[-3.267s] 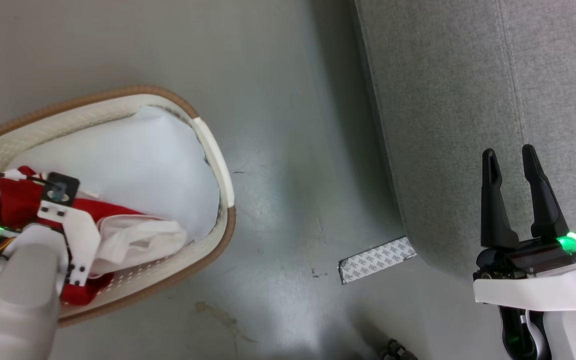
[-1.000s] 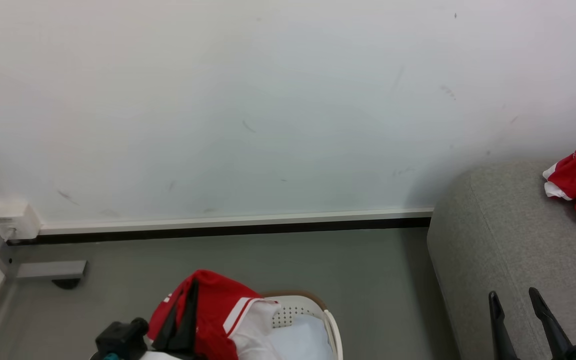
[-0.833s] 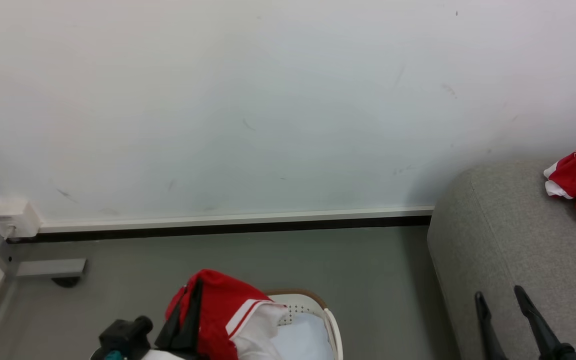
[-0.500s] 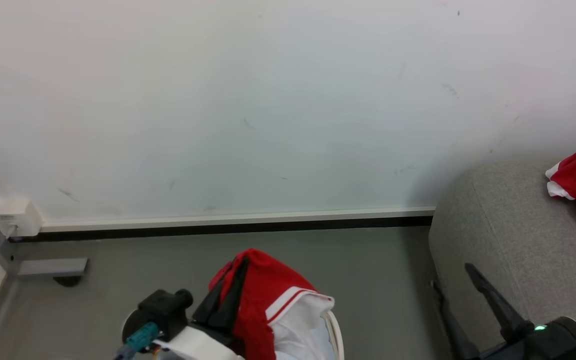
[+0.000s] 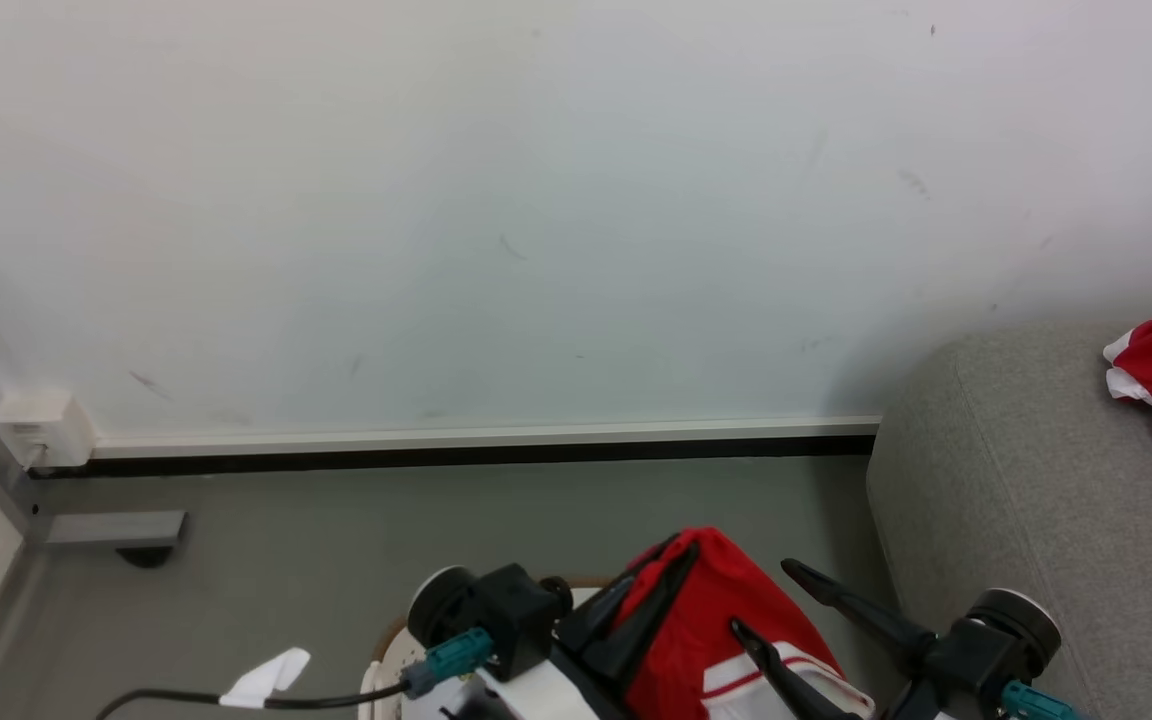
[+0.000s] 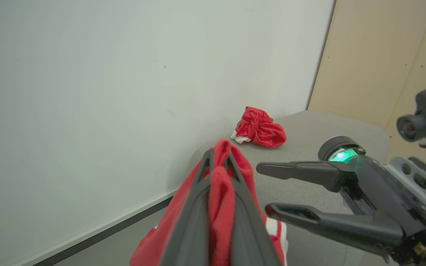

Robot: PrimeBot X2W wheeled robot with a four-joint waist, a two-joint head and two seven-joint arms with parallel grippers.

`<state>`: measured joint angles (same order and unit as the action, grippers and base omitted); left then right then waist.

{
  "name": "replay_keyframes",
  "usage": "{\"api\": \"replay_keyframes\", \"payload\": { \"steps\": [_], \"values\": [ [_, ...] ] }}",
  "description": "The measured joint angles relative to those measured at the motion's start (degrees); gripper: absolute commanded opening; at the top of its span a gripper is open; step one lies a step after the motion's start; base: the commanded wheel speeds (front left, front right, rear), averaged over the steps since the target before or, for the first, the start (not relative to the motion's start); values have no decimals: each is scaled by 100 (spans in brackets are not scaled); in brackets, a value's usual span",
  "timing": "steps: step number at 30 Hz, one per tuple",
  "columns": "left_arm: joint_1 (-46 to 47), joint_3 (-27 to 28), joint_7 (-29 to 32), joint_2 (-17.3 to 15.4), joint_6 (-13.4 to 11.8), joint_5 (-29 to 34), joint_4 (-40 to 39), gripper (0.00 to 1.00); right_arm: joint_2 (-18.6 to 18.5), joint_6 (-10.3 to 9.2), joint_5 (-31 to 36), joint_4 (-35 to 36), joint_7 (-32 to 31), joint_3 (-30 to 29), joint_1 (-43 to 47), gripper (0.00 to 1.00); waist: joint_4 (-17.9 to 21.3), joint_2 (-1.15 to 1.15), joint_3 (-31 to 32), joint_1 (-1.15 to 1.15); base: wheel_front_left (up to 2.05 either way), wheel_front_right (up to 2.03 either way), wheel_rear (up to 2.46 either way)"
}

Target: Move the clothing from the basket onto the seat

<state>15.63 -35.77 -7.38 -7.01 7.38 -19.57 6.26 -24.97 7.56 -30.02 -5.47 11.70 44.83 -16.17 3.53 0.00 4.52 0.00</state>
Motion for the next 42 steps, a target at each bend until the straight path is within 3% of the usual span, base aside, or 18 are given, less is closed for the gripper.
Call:
{"api": "replay_keyframes", "payload": {
  "steps": [6,11,12,13,14,18,19,20,22,23,24,33,42],
  "values": [
    [357,-799,-58,-277,0,-460,-64,0,-365,-1,-587,46,-276,788,-504,100,35,0,-25,0,0,0,0],
    [580,-1230,-185,-353,-1,-862,-91,0,-438,-1,-1057,-10,-250,1220,-712,100,49,0,-35,0,0,0,0],
    [616,-1289,-193,-377,0,-938,-82,0,-435,-1,-1183,-15,-215,1278,-736,71,53,0,-34,0,0,0,0],
    [645,-1336,-233,-393,-1,-989,-69,0,-435,-1,-1277,-14,-177,1370,-758,15,56,0,-35,0,0,0,0],
    [672,-1380,-255,-412,0,-1024,-46,0,-435,-1,-1371,-12,-143,1459,-786,0,59,0,-36,0,0,0,0],
    [730,-1451,-374,-466,0,-1091,75,2,-453,-1,-1716,-99,19,1571,-894,0,90,0,-43,0,0,0,0],
    [738,-1444,-398,-469,0,-1112,103,9,-474,-1,-1764,-146,58,1556,-911,0,98,0,-45,0,0,0,0],
    [739,-1437,-432,-476,0,-1121,136,27,-490,-1,-1798,-190,97,1540,-925,0,106,0,-46,0,0,0,0],
    [739,-1416,-482,-485,0,-1120,211,48,-502,0,-1858,-264,156,1481,-931,0,123,0,-48,0,0,0,0],
    [739,-1404,-501,-488,-1,-1120,246,85,-503,0,-1884,-297,197,1438,-931,0,132,0,-53,0,0,0,0],
    [739,-1396,-535,-490,-2,-1118,289,100,-505,0,-1901,-323,212,1385,-930,0,141,0,-60,0,0,0,0],
    [727,-1292,-683,-470,-74,-1073,654,100,-543,-1,-1786,-469,310,619,-887,0,393,0,-161,0,0,0,0],
    [731,-1321,-735,-358,-60,-1058,920,100,-595,-1,-1483,-288,333,-86,-765,0,940,0,-348,0,0,0,0]
  ]
}}
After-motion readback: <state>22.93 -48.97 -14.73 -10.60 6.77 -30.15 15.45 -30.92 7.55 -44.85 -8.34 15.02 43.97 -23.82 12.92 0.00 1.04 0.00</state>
